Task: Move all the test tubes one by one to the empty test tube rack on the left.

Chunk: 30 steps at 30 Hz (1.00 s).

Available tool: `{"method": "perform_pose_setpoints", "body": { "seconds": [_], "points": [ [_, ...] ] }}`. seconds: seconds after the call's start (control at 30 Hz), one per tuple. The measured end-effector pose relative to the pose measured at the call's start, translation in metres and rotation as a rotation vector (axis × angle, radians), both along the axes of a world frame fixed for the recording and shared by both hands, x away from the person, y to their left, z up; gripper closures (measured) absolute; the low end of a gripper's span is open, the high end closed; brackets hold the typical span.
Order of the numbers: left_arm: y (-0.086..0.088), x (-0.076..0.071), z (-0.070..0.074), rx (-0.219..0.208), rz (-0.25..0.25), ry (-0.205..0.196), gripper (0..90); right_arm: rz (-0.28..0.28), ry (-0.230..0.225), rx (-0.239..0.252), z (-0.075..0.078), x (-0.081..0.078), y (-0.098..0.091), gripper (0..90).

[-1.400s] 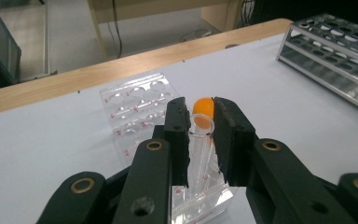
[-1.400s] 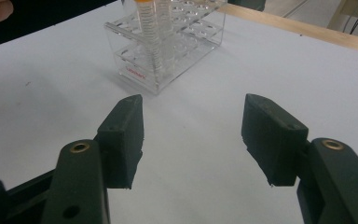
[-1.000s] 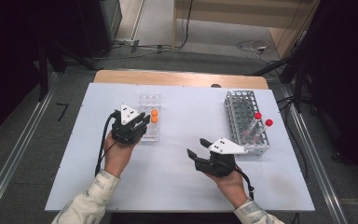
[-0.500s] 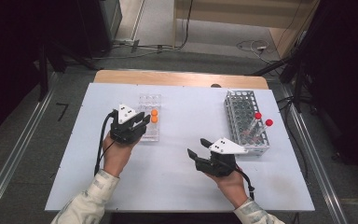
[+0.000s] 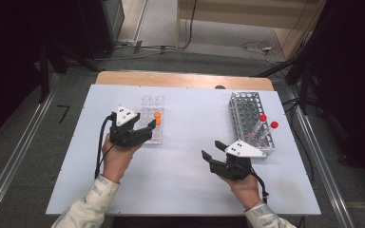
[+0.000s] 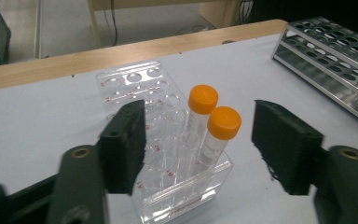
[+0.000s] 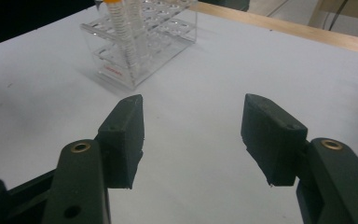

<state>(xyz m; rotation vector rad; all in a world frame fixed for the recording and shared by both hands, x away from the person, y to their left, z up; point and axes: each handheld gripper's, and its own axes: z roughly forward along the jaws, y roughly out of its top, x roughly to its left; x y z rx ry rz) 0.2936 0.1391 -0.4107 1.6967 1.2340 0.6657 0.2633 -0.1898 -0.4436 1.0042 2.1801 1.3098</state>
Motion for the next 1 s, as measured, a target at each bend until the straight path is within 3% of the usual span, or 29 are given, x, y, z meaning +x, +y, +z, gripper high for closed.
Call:
{"method": "perform_pose_setpoints", "body": {
  "seconds": [0.23,0.67,0.8,1.0],
  "points": [
    [0.006,-0.002,0.001,-0.029,0.036,-0.012,24.3,-0.097,-0.007,0.021,0.005,0.003,-0.037,37.9],
    [0.006,-0.002,0.001,-0.037,0.059,-0.025,22.1,-0.359,-0.073,-0.027,0.004,0.013,-0.113,40.5],
    [0.006,-0.001,0.001,-0.038,0.059,-0.022,22.1,-0.417,-0.071,-0.018,0.001,0.02,-0.127,41.8],
    [0.005,-0.001,0.001,-0.035,0.058,-0.022,22.2,-0.463,-0.055,-0.018,-0.003,0.036,-0.134,46.9]
  ]
}}
